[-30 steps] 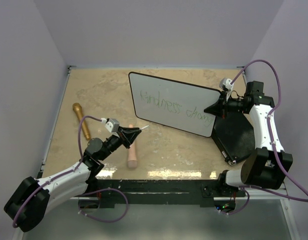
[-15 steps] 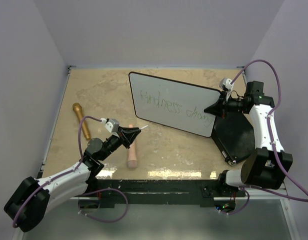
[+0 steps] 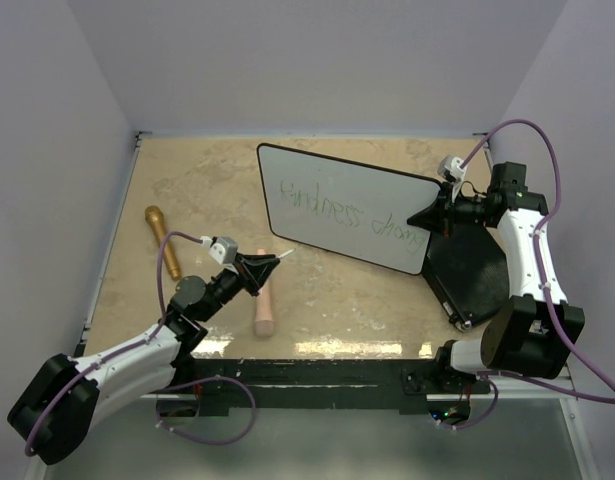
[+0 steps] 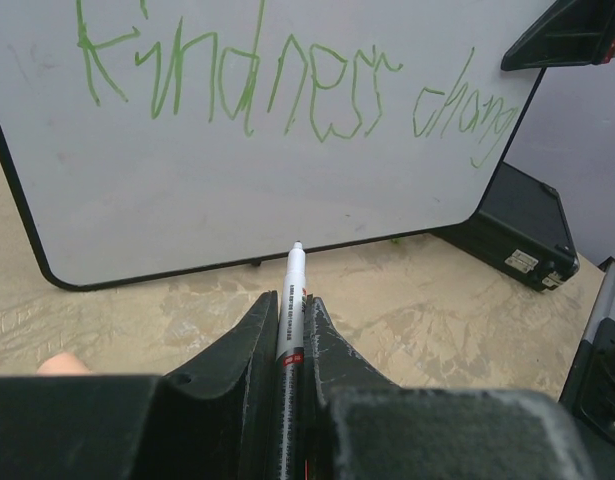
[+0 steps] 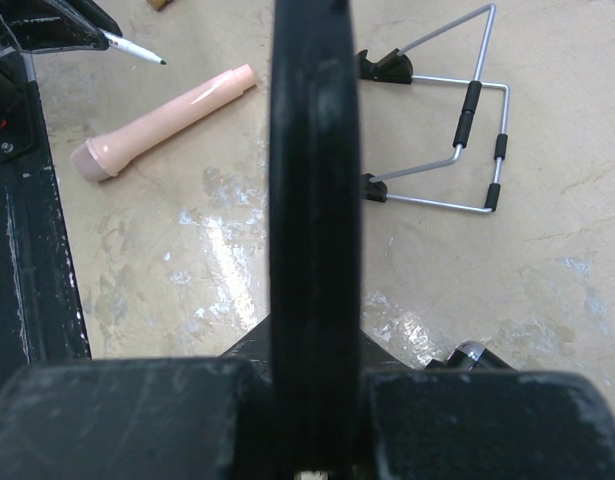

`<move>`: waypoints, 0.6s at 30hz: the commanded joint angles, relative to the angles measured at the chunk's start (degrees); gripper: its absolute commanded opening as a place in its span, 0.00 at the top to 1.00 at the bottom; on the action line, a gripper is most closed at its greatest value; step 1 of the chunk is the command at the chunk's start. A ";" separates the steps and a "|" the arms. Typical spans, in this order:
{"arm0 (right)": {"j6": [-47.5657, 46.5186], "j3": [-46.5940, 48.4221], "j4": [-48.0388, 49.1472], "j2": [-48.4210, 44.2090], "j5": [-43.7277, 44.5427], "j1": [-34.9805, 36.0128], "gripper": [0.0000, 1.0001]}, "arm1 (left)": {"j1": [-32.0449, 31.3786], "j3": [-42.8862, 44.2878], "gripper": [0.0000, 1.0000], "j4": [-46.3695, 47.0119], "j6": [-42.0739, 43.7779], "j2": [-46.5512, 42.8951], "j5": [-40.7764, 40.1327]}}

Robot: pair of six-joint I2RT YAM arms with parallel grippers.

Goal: Write a sentence on the whiteboard
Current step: Write on the whiteboard at the center of the board.

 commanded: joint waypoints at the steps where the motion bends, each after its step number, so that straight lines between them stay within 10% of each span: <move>1: -0.47 -0.21 1.37 -0.83 4.24 0.05 1.00 | 0.41 1.14 1.00 2.04 0.13 0.55 -1.03; 18: -0.47 -0.30 1.46 -1.09 4.24 0.05 1.00 | 4.89 2.72 1.00 3.97 -2.24 5.21 0.55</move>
